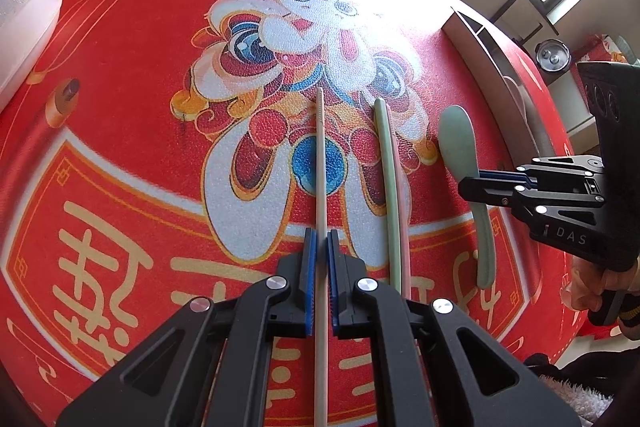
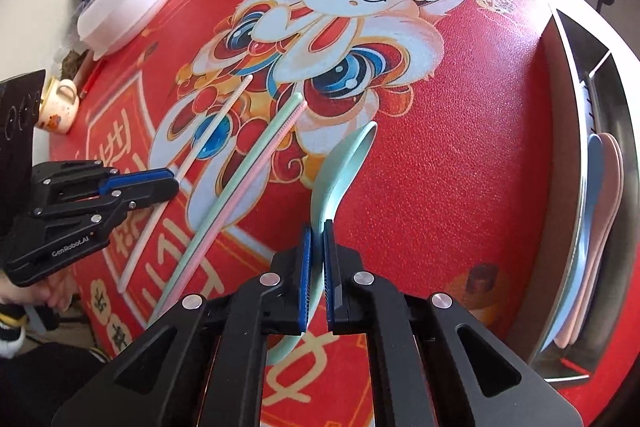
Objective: Organize utensils
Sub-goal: 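Carry the mint green spoon and wooden chopstick toward the steel tray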
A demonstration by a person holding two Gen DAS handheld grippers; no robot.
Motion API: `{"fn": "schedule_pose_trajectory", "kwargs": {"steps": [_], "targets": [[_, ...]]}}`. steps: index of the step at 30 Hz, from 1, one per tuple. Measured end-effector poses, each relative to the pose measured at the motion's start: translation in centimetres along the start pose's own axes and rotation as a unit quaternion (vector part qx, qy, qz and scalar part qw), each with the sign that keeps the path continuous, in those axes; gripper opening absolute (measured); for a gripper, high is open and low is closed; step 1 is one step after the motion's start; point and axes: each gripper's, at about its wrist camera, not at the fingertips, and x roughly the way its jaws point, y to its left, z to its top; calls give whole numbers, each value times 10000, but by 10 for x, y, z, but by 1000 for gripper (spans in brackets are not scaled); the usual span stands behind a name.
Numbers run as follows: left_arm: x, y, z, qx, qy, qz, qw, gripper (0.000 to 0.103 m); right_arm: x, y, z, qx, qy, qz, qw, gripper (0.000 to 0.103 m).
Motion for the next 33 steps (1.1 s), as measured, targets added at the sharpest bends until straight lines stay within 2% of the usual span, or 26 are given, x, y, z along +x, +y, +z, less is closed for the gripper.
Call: {"fn": "schedule_pose_trajectory", "kwargs": {"steps": [6, 15, 22, 33], "targets": [[-2, -4, -6, 168, 127, 109, 9997, 7, -2, -4, -9, 227, -27, 126, 9997, 7], [-7, -1, -19, 131, 355, 90, 9992, 7, -4, -8, -20, 484, 155, 280, 9983, 8], [-10, -9, -27, 458, 445, 322, 9974, 7, -5, -8, -25, 560, 296, 272, 9976, 8], [-12, -7, -30, 276, 412, 315, 9983, 7, -5, -5, -36, 590, 554, 196, 9965, 8]]}}
